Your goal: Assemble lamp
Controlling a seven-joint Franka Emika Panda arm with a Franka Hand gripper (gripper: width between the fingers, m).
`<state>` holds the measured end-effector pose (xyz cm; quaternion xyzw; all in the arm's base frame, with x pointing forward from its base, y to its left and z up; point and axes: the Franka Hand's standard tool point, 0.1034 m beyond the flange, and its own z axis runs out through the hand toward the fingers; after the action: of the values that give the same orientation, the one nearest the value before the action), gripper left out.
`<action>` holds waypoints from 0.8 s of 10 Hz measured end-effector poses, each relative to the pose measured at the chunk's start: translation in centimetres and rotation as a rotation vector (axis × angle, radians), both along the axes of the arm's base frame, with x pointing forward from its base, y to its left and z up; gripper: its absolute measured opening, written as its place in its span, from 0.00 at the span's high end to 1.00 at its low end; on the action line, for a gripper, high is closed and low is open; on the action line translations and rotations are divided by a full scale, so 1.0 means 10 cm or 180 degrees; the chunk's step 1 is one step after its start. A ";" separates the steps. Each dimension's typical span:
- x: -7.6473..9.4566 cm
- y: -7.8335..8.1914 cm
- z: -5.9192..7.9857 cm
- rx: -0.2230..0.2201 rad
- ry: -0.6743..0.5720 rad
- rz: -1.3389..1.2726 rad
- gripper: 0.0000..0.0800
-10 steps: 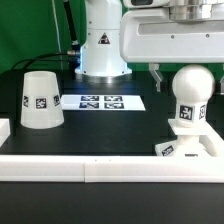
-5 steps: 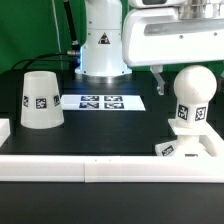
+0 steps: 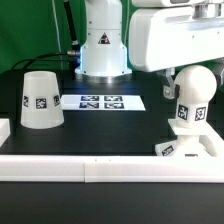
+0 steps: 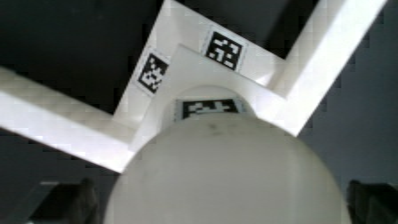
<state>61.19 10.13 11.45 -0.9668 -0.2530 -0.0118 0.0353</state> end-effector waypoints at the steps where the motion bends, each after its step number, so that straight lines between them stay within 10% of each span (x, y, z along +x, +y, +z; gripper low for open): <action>1: 0.00 0.01 0.00 0.0000 -0.0017 0.0235 0.13; 8: 0.04 0.00 0.05 -0.0146 -0.0114 0.1609 0.13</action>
Offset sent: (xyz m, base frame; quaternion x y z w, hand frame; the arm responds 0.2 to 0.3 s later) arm 0.0073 0.0120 0.0075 0.0055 -0.0107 -0.2125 0.9771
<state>61.61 10.11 11.91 -0.8730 -0.4874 -0.0139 0.0107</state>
